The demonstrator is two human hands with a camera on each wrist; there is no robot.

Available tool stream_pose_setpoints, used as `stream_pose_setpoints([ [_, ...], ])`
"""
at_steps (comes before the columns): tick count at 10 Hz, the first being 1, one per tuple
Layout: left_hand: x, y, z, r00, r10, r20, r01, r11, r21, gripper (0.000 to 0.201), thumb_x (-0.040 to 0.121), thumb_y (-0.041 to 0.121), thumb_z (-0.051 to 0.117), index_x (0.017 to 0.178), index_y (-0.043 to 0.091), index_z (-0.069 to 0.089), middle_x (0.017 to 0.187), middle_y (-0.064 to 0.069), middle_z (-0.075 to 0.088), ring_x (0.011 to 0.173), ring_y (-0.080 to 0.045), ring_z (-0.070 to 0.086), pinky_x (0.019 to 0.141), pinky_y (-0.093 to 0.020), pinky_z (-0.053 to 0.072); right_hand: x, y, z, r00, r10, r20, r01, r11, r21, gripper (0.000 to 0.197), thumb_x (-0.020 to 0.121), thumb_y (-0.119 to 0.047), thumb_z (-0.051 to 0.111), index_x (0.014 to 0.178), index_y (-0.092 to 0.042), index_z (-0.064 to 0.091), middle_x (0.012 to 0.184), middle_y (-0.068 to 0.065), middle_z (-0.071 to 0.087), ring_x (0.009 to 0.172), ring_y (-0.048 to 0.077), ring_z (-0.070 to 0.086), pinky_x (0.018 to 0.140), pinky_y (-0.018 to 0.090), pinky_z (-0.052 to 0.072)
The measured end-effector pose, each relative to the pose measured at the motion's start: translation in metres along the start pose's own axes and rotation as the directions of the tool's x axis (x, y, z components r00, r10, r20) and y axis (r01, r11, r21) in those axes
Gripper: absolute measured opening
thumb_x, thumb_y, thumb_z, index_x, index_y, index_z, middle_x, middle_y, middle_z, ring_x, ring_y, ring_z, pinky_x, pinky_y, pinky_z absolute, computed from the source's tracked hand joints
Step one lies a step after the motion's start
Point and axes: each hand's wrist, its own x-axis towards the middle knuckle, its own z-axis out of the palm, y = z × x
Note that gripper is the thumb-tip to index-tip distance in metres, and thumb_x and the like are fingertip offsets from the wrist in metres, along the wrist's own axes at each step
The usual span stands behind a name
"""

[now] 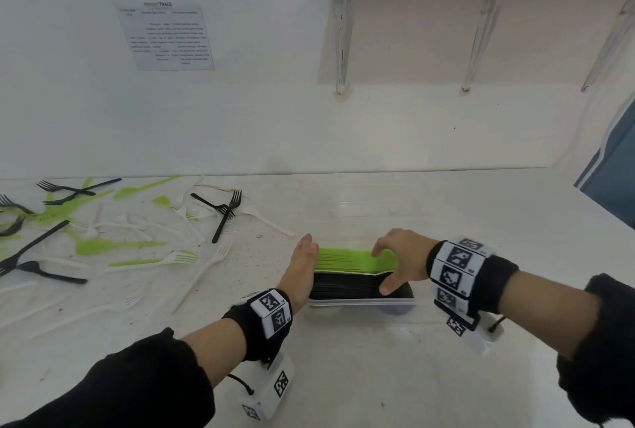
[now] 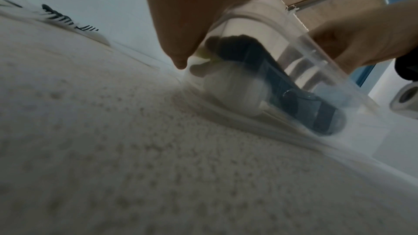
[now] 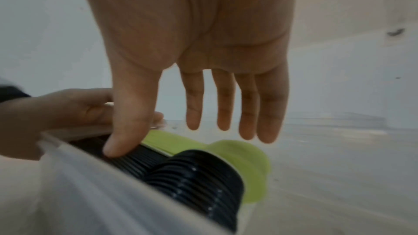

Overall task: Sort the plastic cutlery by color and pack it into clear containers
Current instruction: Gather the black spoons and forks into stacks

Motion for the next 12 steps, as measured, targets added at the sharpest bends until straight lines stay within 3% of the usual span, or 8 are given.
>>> stream_pose_setpoints([
  [1,0.000,-0.001,0.000,1.000,-0.001,0.008,0.001,1.000,0.010,0.052,0.102,0.034,0.017,0.150,0.014,0.009,0.158,0.003,0.008,0.145,-0.009,0.006,0.116,-0.024,0.004,-0.004,0.014,0.004,0.996,0.076,0.054,-0.075,0.997,-0.023,0.090,0.072,-0.044,0.076,0.143,-0.018,0.028,0.142,0.008,0.033,0.130,0.025,0.038,0.107,0.032,0.036],
  [2,0.001,-0.001,0.000,1.000,-0.002,0.011,0.002,1.000,0.025,0.053,0.102,0.034,0.018,0.150,0.014,0.009,0.158,0.003,0.008,0.145,-0.009,0.006,0.117,-0.025,0.004,-0.006,0.016,0.012,0.995,0.078,0.063,-0.075,0.996,-0.045,0.091,0.073,-0.041,0.075,0.144,-0.014,0.026,0.143,0.010,0.031,0.130,0.025,0.038,0.108,0.033,0.035],
  [4,0.001,-0.003,-0.001,1.000,0.000,0.014,-0.001,0.999,0.040,0.052,0.103,0.034,0.018,0.150,0.015,0.009,0.158,0.003,0.007,0.145,-0.009,0.005,0.118,-0.027,0.004,-0.002,0.009,0.017,0.995,0.060,0.084,-0.060,0.998,-0.006,0.083,0.077,-0.032,0.073,0.142,-0.006,0.029,0.145,0.013,0.029,0.129,0.026,0.039,0.106,0.030,0.035],
  [7,0.001,-0.004,-0.002,1.000,0.024,-0.002,-0.024,0.994,0.111,0.051,0.102,0.032,0.021,0.150,0.014,0.012,0.158,0.001,0.010,0.145,-0.010,0.007,0.116,-0.024,0.005,-0.011,0.012,0.019,0.997,0.055,0.059,-0.060,0.994,0.087,0.079,0.087,-0.032,0.062,0.149,-0.013,0.017,0.154,0.008,0.022,0.135,0.023,0.036,0.106,0.025,0.030],
  [9,0.000,-0.004,-0.001,0.999,0.023,-0.032,-0.019,0.994,0.107,0.051,0.102,0.032,0.023,0.149,0.015,0.014,0.158,0.000,0.012,0.145,-0.011,0.011,0.115,-0.023,0.006,-0.021,0.020,0.018,0.998,0.059,-0.033,-0.053,0.984,0.172,0.071,0.087,-0.030,0.062,0.146,-0.016,0.026,0.154,0.003,0.023,0.136,0.019,0.035,0.108,0.023,0.026],
  [10,-0.003,-0.004,0.000,0.999,-0.002,-0.050,0.007,0.995,0.096,0.053,0.102,0.033,0.022,0.150,0.017,0.008,0.158,0.002,0.010,0.145,-0.012,0.012,0.113,-0.020,0.008,-0.027,0.042,0.016,0.946,0.163,-0.279,-0.082,0.956,0.281,0.050,0.091,-0.026,0.056,0.137,-0.014,0.042,0.147,0.002,0.037,0.135,0.017,0.035,0.109,0.022,0.024],
  [11,-0.009,-0.007,0.001,0.996,-0.063,-0.061,0.067,0.996,0.066,0.055,0.102,0.036,0.022,0.151,0.017,0.005,0.158,0.000,0.010,0.145,-0.016,0.013,0.115,-0.025,0.009,-0.033,0.077,0.017,0.834,0.414,-0.365,-0.236,0.865,0.443,0.047,0.093,-0.023,0.049,0.138,-0.014,0.040,0.148,0.006,0.035,0.137,0.025,0.031,0.112,0.032,0.025],
  [12,-0.008,-0.016,0.001,0.984,-0.154,-0.094,0.162,0.984,0.080,0.055,0.102,0.037,0.022,0.151,0.014,0.010,0.157,-0.003,0.015,0.145,-0.020,0.016,0.115,-0.028,0.011,-0.039,0.107,0.024,0.796,0.577,-0.182,-0.414,0.739,0.532,0.056,0.096,-0.022,0.045,0.146,-0.010,0.024,0.151,0.012,0.028,0.137,0.031,0.030,0.110,0.035,0.027],
])
